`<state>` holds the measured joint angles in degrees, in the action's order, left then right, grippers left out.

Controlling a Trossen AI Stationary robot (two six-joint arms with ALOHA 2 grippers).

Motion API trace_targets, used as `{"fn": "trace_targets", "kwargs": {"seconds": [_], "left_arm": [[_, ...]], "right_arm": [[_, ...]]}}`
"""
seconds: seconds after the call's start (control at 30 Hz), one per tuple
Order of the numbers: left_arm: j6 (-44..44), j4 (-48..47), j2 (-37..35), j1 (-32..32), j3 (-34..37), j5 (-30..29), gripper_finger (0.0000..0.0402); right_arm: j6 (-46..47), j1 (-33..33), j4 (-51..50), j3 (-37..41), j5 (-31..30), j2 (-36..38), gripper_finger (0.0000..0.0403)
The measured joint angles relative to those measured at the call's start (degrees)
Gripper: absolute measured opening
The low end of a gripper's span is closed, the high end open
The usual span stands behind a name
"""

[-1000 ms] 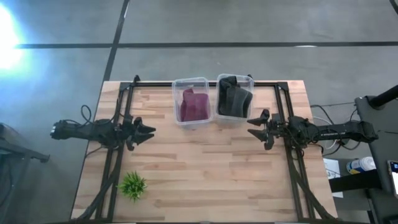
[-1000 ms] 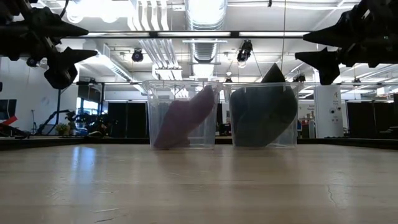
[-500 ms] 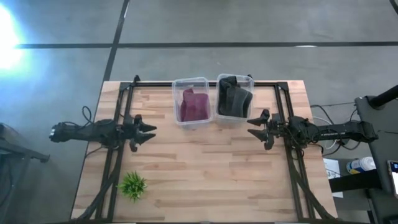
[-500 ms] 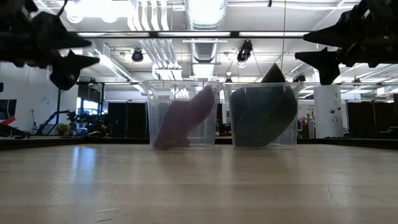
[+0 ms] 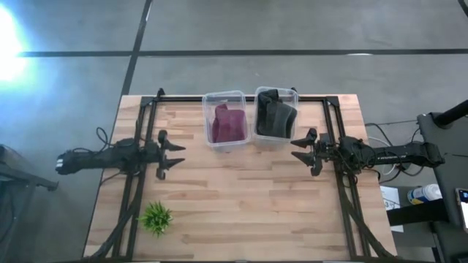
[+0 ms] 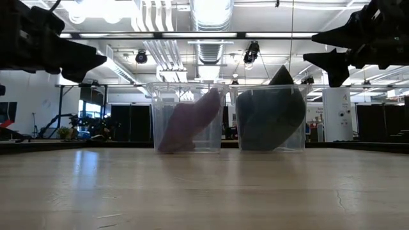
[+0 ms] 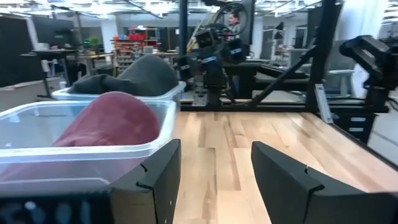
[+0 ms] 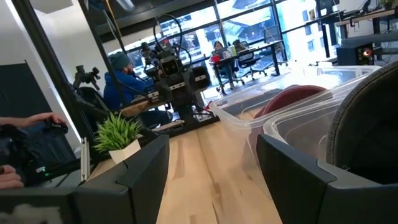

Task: Pick & Place hat
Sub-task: Return to Home Position

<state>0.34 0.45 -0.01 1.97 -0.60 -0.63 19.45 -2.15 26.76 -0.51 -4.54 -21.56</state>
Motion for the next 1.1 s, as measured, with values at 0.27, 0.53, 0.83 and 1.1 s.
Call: {"fn": "trace_targets", "kwargs": {"seconds": [0.27,0.53,0.83,1.1], "left_arm": [[-1.92,-0.44,0.32,0.69,0.07,-0.1,0.019],[-2.51,-0.55,1.29,0.69,0.13,-0.1,0.019],[-2.51,-0.42,1.29,0.69,0.17,-0.22,0.019],[-2.51,0.68,1.29,0.69,0.0,-0.34,0.019]], "right_arm": [[0.0,0.0,0.0,0.0,0.0,0.0,0.0237],[0.0,0.0,0.01,-0.02,-0.02,-0.02,0.0237],[-0.01,0.0,0.01,-0.02,-0.02,-0.02,0.0237],[-2.44,0.0,-0.8,-0.09,0.07,0.19,0.0237]]}}
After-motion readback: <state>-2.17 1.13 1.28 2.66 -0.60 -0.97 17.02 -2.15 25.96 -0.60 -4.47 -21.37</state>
